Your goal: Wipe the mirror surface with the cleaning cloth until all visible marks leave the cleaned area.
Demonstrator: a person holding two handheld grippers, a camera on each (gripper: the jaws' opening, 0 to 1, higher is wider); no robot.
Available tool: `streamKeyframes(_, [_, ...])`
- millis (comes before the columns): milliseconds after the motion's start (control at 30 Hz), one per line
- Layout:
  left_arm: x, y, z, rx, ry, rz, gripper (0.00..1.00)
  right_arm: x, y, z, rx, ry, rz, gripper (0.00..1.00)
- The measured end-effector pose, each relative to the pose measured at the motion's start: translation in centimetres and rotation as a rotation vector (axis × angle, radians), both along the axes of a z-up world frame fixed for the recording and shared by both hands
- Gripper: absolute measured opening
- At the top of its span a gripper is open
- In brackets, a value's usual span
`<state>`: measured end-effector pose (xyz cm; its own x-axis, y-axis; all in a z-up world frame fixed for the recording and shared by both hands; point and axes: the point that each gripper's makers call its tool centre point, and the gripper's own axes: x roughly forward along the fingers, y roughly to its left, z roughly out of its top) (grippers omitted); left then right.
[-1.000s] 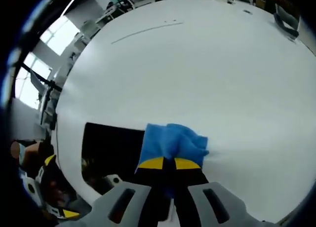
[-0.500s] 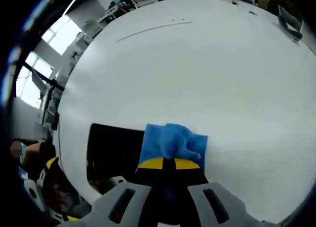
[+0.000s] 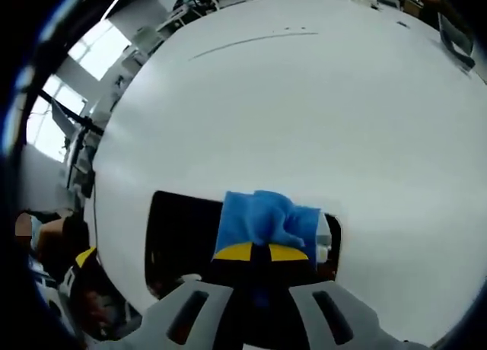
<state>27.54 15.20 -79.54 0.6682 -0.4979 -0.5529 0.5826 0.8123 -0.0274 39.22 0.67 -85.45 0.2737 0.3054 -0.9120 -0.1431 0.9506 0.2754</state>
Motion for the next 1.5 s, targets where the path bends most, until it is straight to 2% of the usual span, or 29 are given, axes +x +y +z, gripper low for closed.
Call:
streamKeyframes(100, [0.1, -0.1, 0.2, 0.011, -0.019, -0.013, 0.99, 0.1, 0.8, 0.0, -0.004, 0.003, 0.015, 0.00])
streamKeyframes(300, [0.2, 0.0, 0.1, -0.002, -0.013, 0.001, 0.99, 0.5, 2.5, -0.1, -0.003, 0.013, 0.026, 0.00])
streamKeyframes(433, [0.1, -0.1, 0.0, 0.003, -0.013, -0.008, 0.99, 0.7, 4.6, 0.0, 0.002, 0.019, 0.038, 0.00])
streamKeyframes(567, [-0.2, -0.2, -0.8, 0.062, 0.002, -0.041, 0.99, 1.1, 6.1, 0.0, 0.008, 0.032, 0.063, 0.00])
streamKeyframes(633, [0.0, -0.4, -0.4, 0.022, -0.006, -0.030, 0.99, 1.1, 6.8, 0.1, 0.026, 0.047, 0.056, 0.00])
streamKeyframes(1233, [-0.2, -0.4, -0.5, 0.033, 0.004, -0.034, 0.99, 1.3, 12.3, 0.5, 0.011, 0.023, 0.148, 0.00])
streamKeyframes(1500, [0.0, -0.1, -0.4, 0.018, 0.005, -0.012, 0.99, 1.5, 13.2, 0.5, 0.025, 0.021, 0.164, 0.00])
